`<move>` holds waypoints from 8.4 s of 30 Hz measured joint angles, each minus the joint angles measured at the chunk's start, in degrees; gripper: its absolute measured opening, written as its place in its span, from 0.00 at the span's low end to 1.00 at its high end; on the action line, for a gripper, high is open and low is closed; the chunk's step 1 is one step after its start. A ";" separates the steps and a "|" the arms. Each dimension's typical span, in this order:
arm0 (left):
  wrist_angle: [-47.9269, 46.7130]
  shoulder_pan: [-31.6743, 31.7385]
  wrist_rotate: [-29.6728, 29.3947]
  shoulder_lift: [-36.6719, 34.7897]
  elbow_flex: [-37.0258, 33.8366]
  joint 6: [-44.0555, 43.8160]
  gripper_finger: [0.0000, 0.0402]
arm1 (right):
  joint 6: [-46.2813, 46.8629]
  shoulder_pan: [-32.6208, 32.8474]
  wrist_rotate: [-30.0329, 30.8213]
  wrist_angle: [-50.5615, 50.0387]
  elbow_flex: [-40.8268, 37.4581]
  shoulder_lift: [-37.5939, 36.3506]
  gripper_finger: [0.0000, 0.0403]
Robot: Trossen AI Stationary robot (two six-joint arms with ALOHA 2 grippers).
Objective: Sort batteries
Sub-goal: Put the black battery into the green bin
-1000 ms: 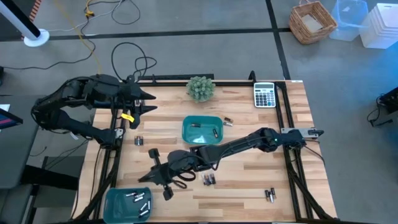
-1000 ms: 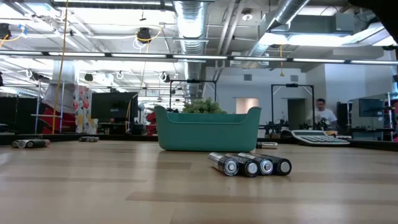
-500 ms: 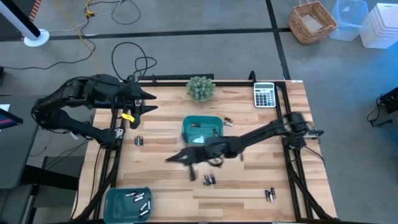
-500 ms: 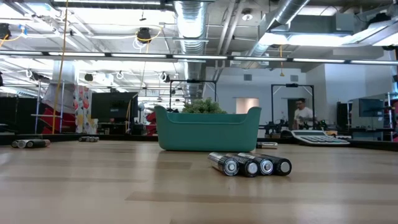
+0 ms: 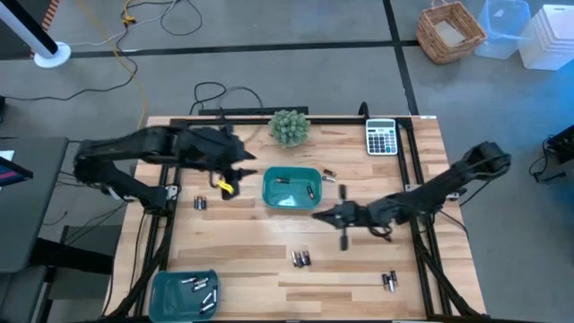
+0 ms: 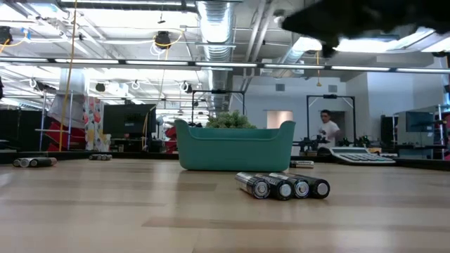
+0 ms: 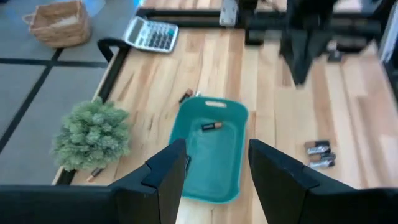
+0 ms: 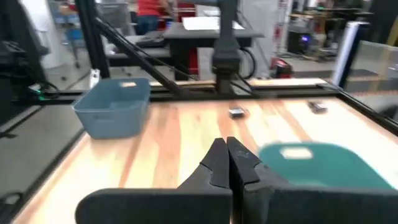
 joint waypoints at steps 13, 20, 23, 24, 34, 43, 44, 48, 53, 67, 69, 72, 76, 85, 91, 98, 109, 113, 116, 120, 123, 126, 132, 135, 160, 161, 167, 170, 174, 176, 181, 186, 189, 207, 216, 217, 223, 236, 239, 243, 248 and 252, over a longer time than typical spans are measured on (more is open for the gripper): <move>5.45 -5.26 -1.85 16.37 0.02 2.13 0.42 | -0.05 12.95 22.37 -0.24 -12.43 -14.12 0.00; 5.78 -0.18 -1.16 17.17 0.00 3.01 0.40 | 0.37 15.61 26.95 -0.15 -14.15 -14.93 0.00; 5.43 4.59 2.18 17.16 0.00 5.05 0.36 | 0.58 15.59 27.06 -0.15 -14.15 -14.93 0.00; 5.19 6.20 3.41 17.14 0.00 6.19 0.35 | 0.59 15.59 27.07 -0.15 -14.15 -14.93 0.00; 4.16 23.34 13.30 17.30 0.00 19.04 0.32 | -2.99 13.53 27.49 -0.09 -14.17 -15.28 0.00; 3.39 38.21 19.71 22.36 0.02 27.49 0.32 | -8.80 9.97 26.06 -0.33 -14.17 -20.65 0.00; 3.34 39.45 20.53 23.70 0.02 28.37 0.32 | -9.64 9.61 25.81 -0.41 -14.17 -21.60 0.00; 5.02 43.44 23.76 29.36 0.00 32.46 0.32 | -12.40 7.64 23.28 -0.67 -14.17 -25.15 0.00; 8.54 46.54 25.18 35.83 0.00 39.18 0.32 | -13.69 5.09 21.46 -4.00 -14.17 -28.61 0.00; 14.96 50.50 29.31 44.47 0.00 44.20 0.40 | -14.52 -4.85 13.39 -12.03 -14.17 -34.49 0.00; 15.41 50.42 29.94 44.55 0.02 45.07 0.44 | -14.25 -6.73 11.37 -13.22 -14.17 -35.15 0.00; 15.37 49.92 31.43 44.46 0.02 46.69 0.49 | -14.09 -9.64 8.40 -14.13 -14.17 -35.87 0.00; 15.30 49.64 31.31 44.48 0.02 46.95 0.55 | -14.36 -12.92 4.57 -14.10 -14.17 -35.89 0.00; 12.57 48.51 24.12 46.52 1.25 45.14 0.56 | -14.52 -19.93 -2.70 -13.88 -14.17 -35.89 0.00; 11.93 47.54 21.36 48.19 3.68 41.39 0.56 | -14.27 -21.30 -4.16 -14.93 -12.82 -35.82 0.00; 9.35 47.39 20.05 49.14 5.36 41.03 0.56 | -14.15 -21.24 -4.49 -15.86 -12.54 -35.78 0.00; 8.65 46.34 20.13 49.26 5.81 38.94 0.56 | -14.58 -21.24 -4.48 -15.87 -12.51 -35.78 0.00; 8.61 46.25 19.64 49.27 5.81 38.24 0.56 | -14.99 -21.24 -4.47 -15.89 -12.51 -35.78 0.00; 8.69 46.25 19.11 49.27 5.81 37.92 0.56 | -15.15 -21.24 -4.47 -15.87 -12.51 -35.78 0.00; 8.66 46.03 18.33 49.27 5.98 38.15 0.56 | -15.59 -21.24 -4.47 -15.87 -12.51 -35.78 0.00; 8.68 45.82 18.25 49.25 6.89 38.04 0.56 | -15.76 -21.24 -4.47 -16.04 -12.51 -35.78 0.00; 8.69 45.43 18.32 49.25 7.28 38.40 0.56 | -16.05 -21.24 -4.46 -16.09 -12.51 -35.78 0.00; 7.69 44.78 19.14 50.06 8.08 40.18 0.56 | -16.23 -21.24 -4.44 -16.06 -12.51 -35.78 0.00; 7.12 44.21 19.05 51.56 8.85 40.47 0.56 | -16.24 -21.25 -4.42 -16.06 -12.51 -35.78 0.00; 0.17 43.89 17.33 60.14 18.78 39.02 0.27 | -16.48 -21.76 -4.38 -16.79 -12.51 -35.83 0.00; 0.33 43.89 17.24 60.15 18.77 38.62 0.24 | -16.50 -21.76 -4.38 -16.81 -12.51 -35.83 0.00; 0.57 44.05 16.70 60.17 18.77 37.33 0.10 | -16.55 -21.76 -4.38 -16.85 -12.51 -35.83 0.00; 0.42 44.05 16.68 60.17 18.77 36.38 0.10 | -16.68 -21.76 -4.38 -16.85 -12.51 -35.83 0.00; 0.12 44.05 16.81 60.17 18.77 35.83 0.10 | -16.68 -21.76 -4.38 -16.85 -12.51 -35.83 0.00; -0.72 44.05 17.00 59.99 18.75 35.44 0.10 | -16.66 -21.76 -4.38 -16.85 -12.51 -35.83 0.00; -2.52 44.05 17.32 59.25 18.66 34.16 0.10 | -16.66 -21.76 -4.38 -16.85 -12.51 -35.83 0.00; -6.07 43.97 17.31 58.45 18.51 33.99 0.10 | -16.64 -21.76 -4.38 -16.85 -12.51 -35.83 0.00; -8.41 43.96 17.34 58.36 18.51 33.97 0.10 | -16.65 -21.76 -4.38 -16.85 -12.51 -35.83 0.00; -14.20 44.03 15.39 55.88 18.53 30.10 0.09 | -17.10 -22.42 -4.38 -16.92 -12.51 -35.83 0.00; -15.47 44.07 15.25 51.49 18.55 29.97 0.09 | -17.42 -22.42 -4.38 -16.90 -12.51 -35.83 0.00; -15.87 44.07 15.00 50.90 18.55 29.94 0.09 | -17.54 -22.42 -4.38 -16.89 -12.51 -35.83 0.00; -20.52 43.90 14.30 48.49 18.64 29.06 0.09 | -18.59 -22.42 -4.38 -16.69 -12.51 -35.83 0.00; -25.13 37.90 14.30 41.17 18.64 27.16 0.09 | -19.06 -22.26 -4.40 -19.02 -10.00 -35.83 0.00; -25.81 35.82 14.65 38.62 18.24 25.99 0.09 | -19.63 -22.54 -4.41 -19.17 -10.00 -35.83 0.00; -24.46 31.83 16.69 35.14 15.68 25.63 0.09 | -20.15 -23.03 -4.42 -19.15 -10.00 -35.83 0.00; -18.86 24.69 17.21 32.38 11.19 24.71 0.09 | -20.10 -23.55 -4.42 -19.12 -10.00 -35.83 0.00; -14.30 19.33 17.15 31.92 9.38 24.04 0.09 | -18.40 -23.51 -4.42 -19.16 -10.00 -35.83 0.00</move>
